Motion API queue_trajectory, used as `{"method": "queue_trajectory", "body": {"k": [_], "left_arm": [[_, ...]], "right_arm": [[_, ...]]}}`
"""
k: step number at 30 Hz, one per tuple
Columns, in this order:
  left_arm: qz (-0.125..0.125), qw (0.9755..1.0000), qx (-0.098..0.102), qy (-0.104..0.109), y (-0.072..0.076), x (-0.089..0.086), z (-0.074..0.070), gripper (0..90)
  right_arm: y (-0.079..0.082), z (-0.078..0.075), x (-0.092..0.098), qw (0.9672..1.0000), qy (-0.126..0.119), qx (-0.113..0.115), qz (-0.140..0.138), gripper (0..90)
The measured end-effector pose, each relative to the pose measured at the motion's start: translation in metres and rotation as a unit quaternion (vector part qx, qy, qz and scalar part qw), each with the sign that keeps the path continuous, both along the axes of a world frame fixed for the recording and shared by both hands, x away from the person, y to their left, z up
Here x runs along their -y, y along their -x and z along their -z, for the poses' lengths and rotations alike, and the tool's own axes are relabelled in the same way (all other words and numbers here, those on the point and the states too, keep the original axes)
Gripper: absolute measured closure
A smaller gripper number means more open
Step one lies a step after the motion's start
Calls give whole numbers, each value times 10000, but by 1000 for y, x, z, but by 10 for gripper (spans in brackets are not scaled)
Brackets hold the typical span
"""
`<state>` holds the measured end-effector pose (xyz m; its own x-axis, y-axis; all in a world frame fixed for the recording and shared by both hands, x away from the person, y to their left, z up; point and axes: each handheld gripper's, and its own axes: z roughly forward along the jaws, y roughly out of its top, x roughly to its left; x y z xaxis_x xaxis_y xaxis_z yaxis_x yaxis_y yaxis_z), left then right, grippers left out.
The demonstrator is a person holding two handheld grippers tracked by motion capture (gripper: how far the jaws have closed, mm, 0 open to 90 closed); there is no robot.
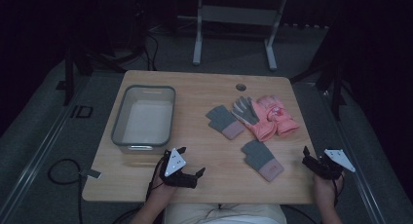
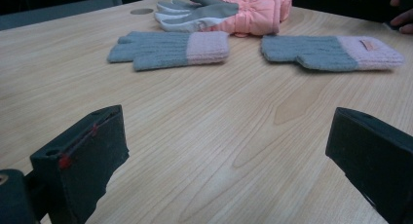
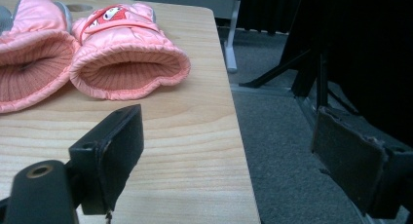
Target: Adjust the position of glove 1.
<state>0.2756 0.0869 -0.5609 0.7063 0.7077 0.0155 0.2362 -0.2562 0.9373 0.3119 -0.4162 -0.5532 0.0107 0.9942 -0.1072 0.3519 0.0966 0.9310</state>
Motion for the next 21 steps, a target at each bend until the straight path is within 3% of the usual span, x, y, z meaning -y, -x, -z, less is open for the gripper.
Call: {"method": "queue_trajectory", "body": {"k": [13,21], "left_arm": [[-46,10000,-18,-32,0,1,0,11],[-41,10000,31,-35,1,0,0,10]], "right_arm": [[-1,0,2,9999,-123,-66,-15,120],[-2,0,2,9998,-110,-138,111,130]]}}
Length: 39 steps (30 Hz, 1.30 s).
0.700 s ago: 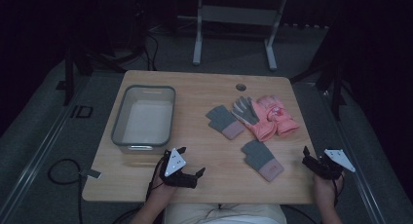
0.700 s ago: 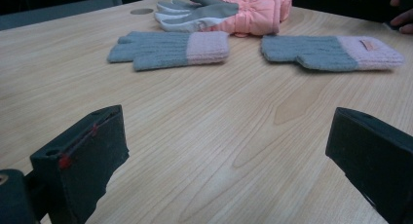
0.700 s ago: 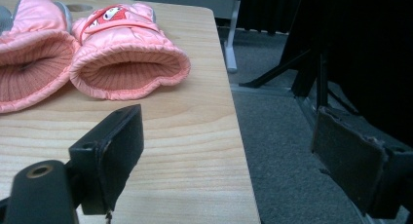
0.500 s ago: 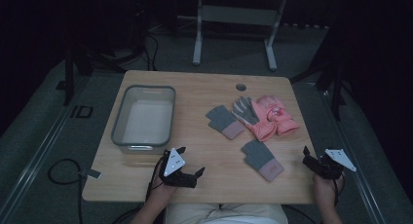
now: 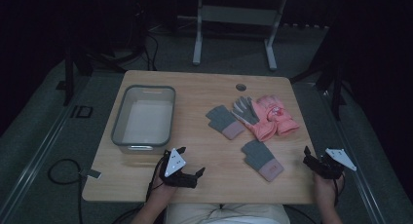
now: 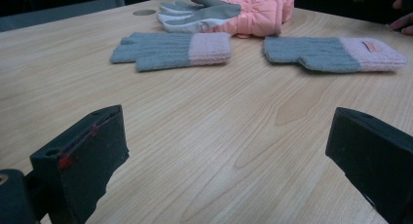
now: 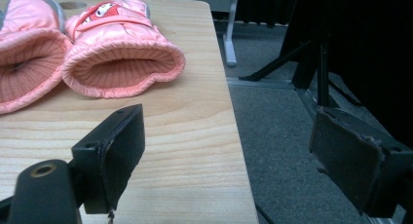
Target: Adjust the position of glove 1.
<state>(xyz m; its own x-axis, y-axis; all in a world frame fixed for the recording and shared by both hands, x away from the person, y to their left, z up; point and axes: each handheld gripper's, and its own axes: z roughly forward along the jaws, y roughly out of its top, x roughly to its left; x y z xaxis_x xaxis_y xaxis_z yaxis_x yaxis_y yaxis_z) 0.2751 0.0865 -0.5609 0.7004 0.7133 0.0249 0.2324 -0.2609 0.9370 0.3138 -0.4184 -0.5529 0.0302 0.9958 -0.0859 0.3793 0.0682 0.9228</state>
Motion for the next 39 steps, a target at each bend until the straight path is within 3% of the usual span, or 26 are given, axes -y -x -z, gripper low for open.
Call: {"method": "queue_trajectory", "body": {"k": [6,8,17,25,27,36,39], "left_arm": [[36,10000,-5,-32,0,1,0,11],[37,10000,3,-22,0,1,0,11],[73,10000,-6,-7,0,0,0,11],[72,10000,-21,6,-1,0,0,10],[82,10000,-21,2,-1,0,0,11],[90,9999,-42,37,-1,0,0,11],[102,9999,-58,71,-1,-1,0,11]], "right_arm": [[0,-1,-2,9999,86,-33,-103,127],[1,-3,-2,9998,-49,-146,-130,127],[-2,-11,-3,9982,-59,-492,-347,124],[-2,-24,-5,9975,-69,-578,-391,129],[-4,-31,-6,9964,-209,-665,-476,133],[-9,-51,-15,9975,-190,-328,-597,124],[-14,-61,-21,9964,-201,-402,-716,116]]}}
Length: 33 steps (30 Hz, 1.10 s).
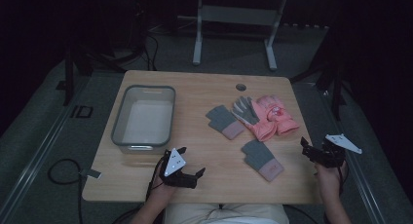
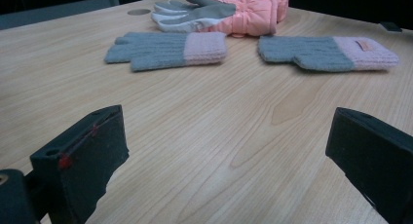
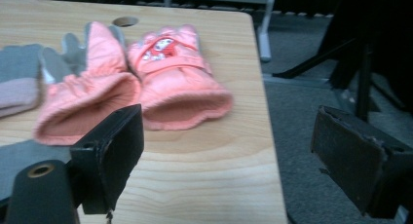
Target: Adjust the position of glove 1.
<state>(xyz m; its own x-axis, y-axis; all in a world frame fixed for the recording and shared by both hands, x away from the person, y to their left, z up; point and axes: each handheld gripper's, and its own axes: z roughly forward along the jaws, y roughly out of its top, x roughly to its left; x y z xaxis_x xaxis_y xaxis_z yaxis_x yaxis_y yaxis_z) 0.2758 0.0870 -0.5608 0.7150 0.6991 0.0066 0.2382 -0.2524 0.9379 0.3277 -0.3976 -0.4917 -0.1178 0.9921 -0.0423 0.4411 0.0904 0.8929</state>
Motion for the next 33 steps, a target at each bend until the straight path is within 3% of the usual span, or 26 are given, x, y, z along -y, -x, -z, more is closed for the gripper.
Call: {"method": "queue_trajectory", "body": {"k": [3,6,10,14,17,22,27,33], "left_arm": [[16,10000,-7,4,0,0,0,10],[31,10000,13,-22,0,1,0,10],[44,10000,22,-49,1,1,0,10],[47,10000,25,-50,1,1,0,10],[50,10000,25,-53,1,2,0,10],[57,10000,24,-63,1,2,0,11],[59,10000,19,-57,1,1,0,10],[71,10000,16,-64,1,2,0,11]], "right_arm": [[-2,-4,-3,10000,61,17,-17,117],[-6,-9,-7,10000,-43,17,-69,129],[-7,-19,-16,9995,153,267,-91,143],[-14,-27,-26,9980,213,-3,-595,143],[-16,-29,-35,9965,329,74,-762,143],[-18,-31,-49,9945,212,141,-1020,143],[-27,-29,-60,9908,-77,-115,-1346,128],[-36,-24,-76,9868,-189,-202,-1595,117]]}}
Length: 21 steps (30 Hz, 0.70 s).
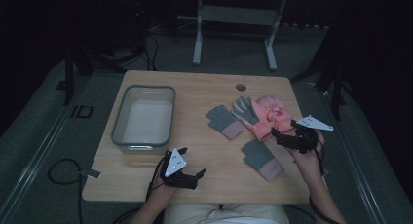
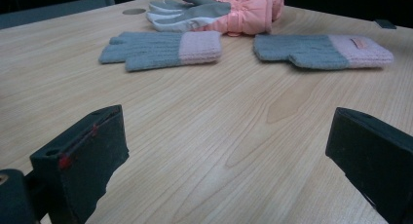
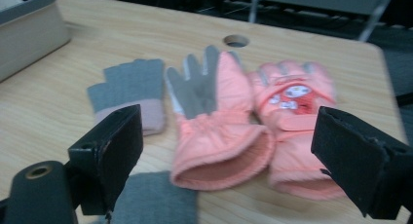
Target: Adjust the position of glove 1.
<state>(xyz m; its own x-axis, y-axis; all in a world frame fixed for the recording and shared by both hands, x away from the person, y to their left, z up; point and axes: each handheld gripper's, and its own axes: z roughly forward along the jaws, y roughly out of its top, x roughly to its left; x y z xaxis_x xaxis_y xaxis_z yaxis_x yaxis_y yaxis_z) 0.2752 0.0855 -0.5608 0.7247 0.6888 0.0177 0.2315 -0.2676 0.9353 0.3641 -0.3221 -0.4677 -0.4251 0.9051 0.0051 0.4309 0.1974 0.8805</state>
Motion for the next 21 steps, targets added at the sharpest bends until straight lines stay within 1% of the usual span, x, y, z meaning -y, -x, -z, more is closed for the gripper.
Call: {"method": "queue_trajectory", "body": {"k": [2,5,6,8,10,13,14,16,19,20,21], "left_arm": [[-1,10000,1,7,0,0,0,11],[5,10000,-11,3,0,0,0,11],[7,10000,-11,2,0,0,0,11],[11,10000,-6,4,0,0,0,11],[17,10000,-14,5,0,0,0,11],[18,10000,-23,16,0,0,0,10],[20,10000,-20,19,0,0,0,10],[27,10000,-13,18,0,0,0,10],[40,10000,-18,20,0,0,0,10],[44,10000,-14,29,0,0,0,10],[49,10000,-13,28,0,0,0,11]], "right_arm": [[-3,1,-5,10000,-45,-22,-26,117],[-9,2,-13,9997,-118,-67,-223,160],[-12,1,-16,9994,-122,-66,-306,213],[-17,1,-23,9989,-72,-39,-466,243],[-22,0,-31,9981,-26,-74,-617,305],[-30,-1,-44,9967,31,-140,-805,356],[-33,-1,-49,9962,32,-134,-865,387],[-38,-1,-57,9952,50,-176,-966,398],[-45,0,-68,9941,147,-142,-1065,423],[-48,1,-71,9933,165,-187,-1126,438],[-51,2,-74,9919,121,-270,-1236,466]]}}
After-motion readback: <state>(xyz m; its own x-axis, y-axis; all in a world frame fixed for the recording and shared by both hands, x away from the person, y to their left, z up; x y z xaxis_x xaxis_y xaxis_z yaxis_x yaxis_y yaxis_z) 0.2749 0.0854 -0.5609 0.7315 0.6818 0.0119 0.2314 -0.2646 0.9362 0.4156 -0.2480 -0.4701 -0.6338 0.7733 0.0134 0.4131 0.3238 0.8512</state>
